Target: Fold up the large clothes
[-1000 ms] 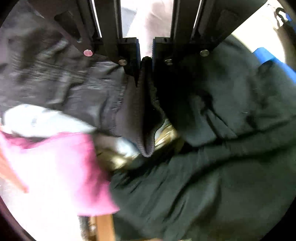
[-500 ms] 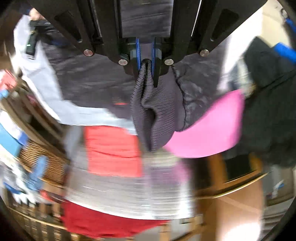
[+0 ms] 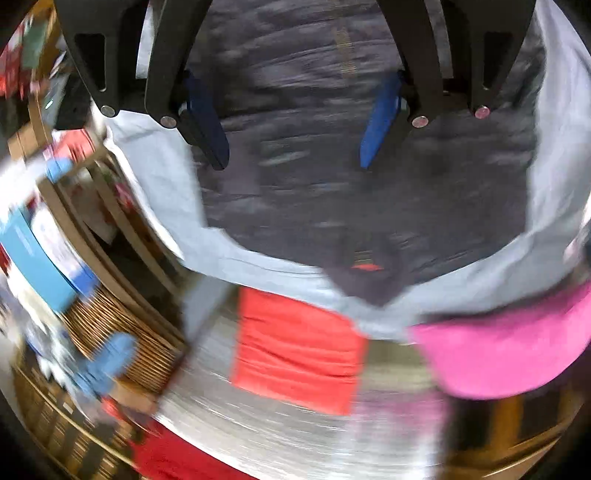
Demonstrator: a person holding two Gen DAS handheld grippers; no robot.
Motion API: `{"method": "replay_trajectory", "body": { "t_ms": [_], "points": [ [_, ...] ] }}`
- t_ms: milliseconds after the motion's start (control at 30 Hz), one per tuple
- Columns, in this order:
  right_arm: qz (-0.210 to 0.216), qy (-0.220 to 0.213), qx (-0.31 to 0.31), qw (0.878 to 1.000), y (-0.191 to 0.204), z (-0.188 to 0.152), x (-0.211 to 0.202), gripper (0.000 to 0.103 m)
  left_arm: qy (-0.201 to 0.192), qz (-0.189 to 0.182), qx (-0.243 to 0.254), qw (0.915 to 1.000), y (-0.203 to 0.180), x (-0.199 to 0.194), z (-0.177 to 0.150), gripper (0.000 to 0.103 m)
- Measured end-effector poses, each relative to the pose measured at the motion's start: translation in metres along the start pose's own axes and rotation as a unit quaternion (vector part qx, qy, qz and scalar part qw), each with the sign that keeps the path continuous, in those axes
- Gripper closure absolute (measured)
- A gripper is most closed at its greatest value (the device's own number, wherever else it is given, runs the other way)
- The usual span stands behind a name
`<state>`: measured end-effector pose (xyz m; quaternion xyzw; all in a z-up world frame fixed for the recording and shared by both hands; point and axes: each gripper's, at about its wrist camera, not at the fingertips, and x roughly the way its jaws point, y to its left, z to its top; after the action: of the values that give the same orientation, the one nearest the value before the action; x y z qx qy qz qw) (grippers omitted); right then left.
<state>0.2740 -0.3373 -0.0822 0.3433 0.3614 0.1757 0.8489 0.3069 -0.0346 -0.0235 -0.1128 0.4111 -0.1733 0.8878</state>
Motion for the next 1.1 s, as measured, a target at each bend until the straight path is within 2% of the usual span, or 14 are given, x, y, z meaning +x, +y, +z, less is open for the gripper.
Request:
{"method": "replay_trajectory", "body": {
  "t_ms": [133, 200, 300, 400, 500, 533, 567, 600, 667, 733, 833, 967, 1067, 1100],
  "points": [
    [0.034, 0.013, 0.058, 0.998, -0.011, 0.017, 0.018, 0.013, -0.03, 0.101, -0.059, 0.9927, 0.094, -0.008, -0.035, 0.028],
    [0.034, 0.023, 0.068, 0.997, -0.01, 0.029, 0.033, 0.013, -0.029, 0.128, -0.089, 0.9873, 0.131, -0.008, -0.05, 0.028],
    [-0.025, 0.021, 0.059, 0.998, -0.007, 0.051, 0.058, 0.013, -0.019, 0.143, -0.156, 0.9771, 0.186, -0.007, -0.076, 0.028],
    [-0.086, 0.036, 0.017, 0.995, -0.001, 0.068, 0.086, 0.013, -0.018, 0.138, -0.183, 0.9731, 0.208, -0.004, -0.084, 0.028],
    [-0.175, 0.088, -0.044, 0.98, 0.006, 0.072, 0.124, 0.016, -0.018, 0.13, -0.187, 0.9736, 0.218, -0.005, -0.088, 0.028],
    [-0.185, 0.11, -0.062, 0.975, 0.01, 0.071, 0.135, 0.025, -0.015, 0.128, -0.183, 0.9747, 0.216, -0.002, -0.085, 0.028],
    [-0.201, 0.122, -0.078, 0.969, 0.014, 0.071, 0.142, 0.067, -0.012, 0.126, -0.178, 0.9759, 0.216, -0.001, -0.084, 0.028],
    [-0.218, 0.134, -0.093, 0.962, 0.018, 0.071, 0.147, 0.088, -0.013, 0.123, -0.175, 0.9768, 0.218, -0.002, -0.082, 0.028],
    [-0.226, 0.123, -0.13, 0.957, 0.039, 0.075, 0.144, 0.089, -0.022, 0.118, -0.172, 0.9779, 0.221, -0.001, -0.075, 0.028],
    [-0.248, 0.064, -0.191, 0.948, 0.071, 0.082, 0.126, 0.089, -0.036, 0.111, -0.179, 0.977, 0.228, -0.001, -0.071, 0.028],
    [-0.268, 0.031, -0.214, 0.939, 0.077, 0.089, 0.119, 0.089, -0.037, 0.099, -0.203, 0.9735, 0.241, 0.005, -0.061, 0.024],
    [-0.3, 0.071, -0.205, 0.929, 0.042, 0.08, 0.151, 0.082, 0.026, 0.079, -0.231, 0.9694, 0.258, 0.04, -0.051, 0.024],
    [-0.299, 0.089, -0.164, 0.936, 0.019, 0.07, 0.159, 0.063, 0.036, 0.083, -0.2, 0.9757, 0.253, 0.053, -0.045, 0.025],
    [-0.299, 0.083, -0.157, 0.938, 0.019, 0.07, 0.155, 0.039, 0.037, 0.089, -0.189, 0.9773, 0.25, 0.054, -0.044, 0.028]
  ]
}}
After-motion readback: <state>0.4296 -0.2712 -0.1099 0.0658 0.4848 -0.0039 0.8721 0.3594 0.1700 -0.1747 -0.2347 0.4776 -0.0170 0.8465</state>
